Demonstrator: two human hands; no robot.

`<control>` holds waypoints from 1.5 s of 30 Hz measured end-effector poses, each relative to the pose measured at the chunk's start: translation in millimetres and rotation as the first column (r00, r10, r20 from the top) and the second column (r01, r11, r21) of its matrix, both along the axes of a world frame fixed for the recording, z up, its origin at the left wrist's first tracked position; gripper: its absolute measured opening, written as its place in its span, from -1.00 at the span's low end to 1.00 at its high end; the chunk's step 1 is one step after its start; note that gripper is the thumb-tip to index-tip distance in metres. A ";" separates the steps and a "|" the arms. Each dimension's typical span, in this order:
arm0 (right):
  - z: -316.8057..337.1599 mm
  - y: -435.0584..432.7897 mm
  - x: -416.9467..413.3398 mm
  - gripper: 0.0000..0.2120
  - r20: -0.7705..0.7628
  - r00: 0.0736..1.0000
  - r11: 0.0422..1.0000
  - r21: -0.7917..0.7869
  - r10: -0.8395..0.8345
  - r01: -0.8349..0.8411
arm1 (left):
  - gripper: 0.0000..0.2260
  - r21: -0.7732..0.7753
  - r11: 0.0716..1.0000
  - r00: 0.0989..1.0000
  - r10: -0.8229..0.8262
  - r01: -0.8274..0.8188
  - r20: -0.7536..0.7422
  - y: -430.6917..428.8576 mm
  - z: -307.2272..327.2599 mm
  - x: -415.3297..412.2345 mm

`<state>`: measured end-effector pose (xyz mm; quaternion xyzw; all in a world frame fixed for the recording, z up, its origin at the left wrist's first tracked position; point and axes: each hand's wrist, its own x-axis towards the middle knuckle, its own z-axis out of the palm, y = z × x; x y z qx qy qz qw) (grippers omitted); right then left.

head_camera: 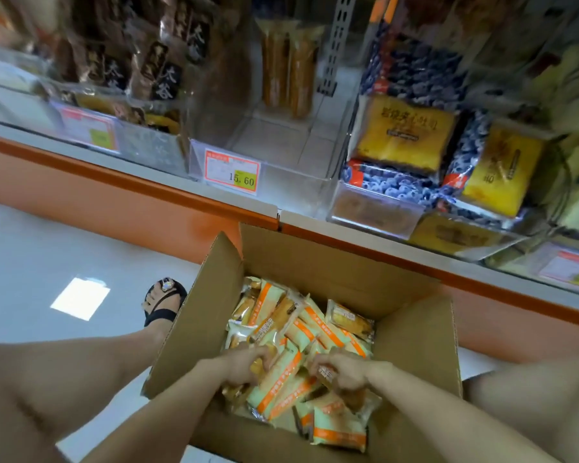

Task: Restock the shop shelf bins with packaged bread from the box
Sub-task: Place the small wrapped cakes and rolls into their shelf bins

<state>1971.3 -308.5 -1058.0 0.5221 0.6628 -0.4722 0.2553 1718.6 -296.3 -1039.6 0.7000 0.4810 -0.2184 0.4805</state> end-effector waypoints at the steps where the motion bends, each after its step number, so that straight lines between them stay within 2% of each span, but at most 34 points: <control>1: 12.0 2.9 -2.0 -0.51 -0.018 1.000 1.000 0.025 -0.006 0.006 | -0.80 0.012 1.000 1.000 -0.002 0.002 0.016 3.3 8.5 2.4; 6: 81.8 17.0 -7.3 -0.51 -0.120 0.992 0.970 0.242 0.030 0.000 | -0.64 0.167 0.986 0.983 -0.002 -0.029 0.183 24.2 69.0 8.7; 8: 115.9 23.6 -7.0 -0.50 -0.170 0.985 0.941 0.336 0.027 0.033 | -0.55 0.243 0.968 0.974 0.001 -0.057 0.227 29.7 100.2 9.6; 11: 174.2 30.1 -5.2 -0.52 -0.289 0.957 0.882 0.452 0.003 0.134 | -0.52 0.335 0.931 0.940 0.023 -0.144 0.341 35.7 147.3 2.5; 15: 238.9 30.1 -4.3 -0.49 -0.478 0.879 0.784 0.542 -0.009 0.303 | -0.54 0.336 0.886 0.812 0.073 -0.320 0.580 36.6 214.9 -7.6; 18: 275.5 37.5 -13.6 -0.50 -0.599 0.800 0.705 0.558 -0.023 0.438 | -0.57 0.295 0.853 0.709 0.117 -0.430 0.696 40.0 259.3 -9.8; 20: 296.2 50.0 -24.6 -0.51 -0.649 0.761 0.636 0.589 0.004 0.498 | -0.57 0.327 0.801 0.661 0.111 -0.502 0.742 50.5 282.8 -10.0; 23: 322.1 76.6 -44.9 -0.54 -0.671 0.740 0.535 0.643 0.048 0.548 | -0.57 0.432 0.698 0.636 0.043 -0.571 0.770 80.6 309.5 -11.6; 27: 347.8 122.0 -66.6 -0.56 -0.705 0.708 0.475 0.636 0.037 0.608 | -0.55 0.478 0.622 0.631 0.034 -0.620 0.775 123.5 330.5 -10.8; 29: 357.5 143.6 -71.5 -0.56 -0.728 0.683 0.489 0.617 0.056 0.617 | -0.54 0.490 0.596 0.633 0.039 -0.636 0.773 143.2 334.0 -10.6; 32: 362.2 176.5 -76.2 -0.54 -0.699 0.713 0.511 0.633 0.055 0.581 | -0.44 0.573 0.529 0.687 0.026 -0.625 0.726 177.3 326.8 -12.0; 35: 357.3 214.0 -78.2 -0.50 -0.603 0.796 0.468 0.719 0.050 0.514 | -0.34 0.611 0.511 0.724 0.033 -0.604 0.689 210.4 314.0 -9.7; 41: 349.8 280.8 -74.3 -0.46 -0.401 0.916 0.437 0.823 -0.004 0.363 | -0.39 0.480 0.551 0.597 0.042 -0.683 0.801 268.8 280.6 -5.0; 45: 344.2 308.4 -71.1 -0.56 -0.299 0.954 0.461 0.849 0.015 0.258 | -0.44 0.491 0.504 0.613 0.102 -0.711 0.784 294.5 265.3 3.0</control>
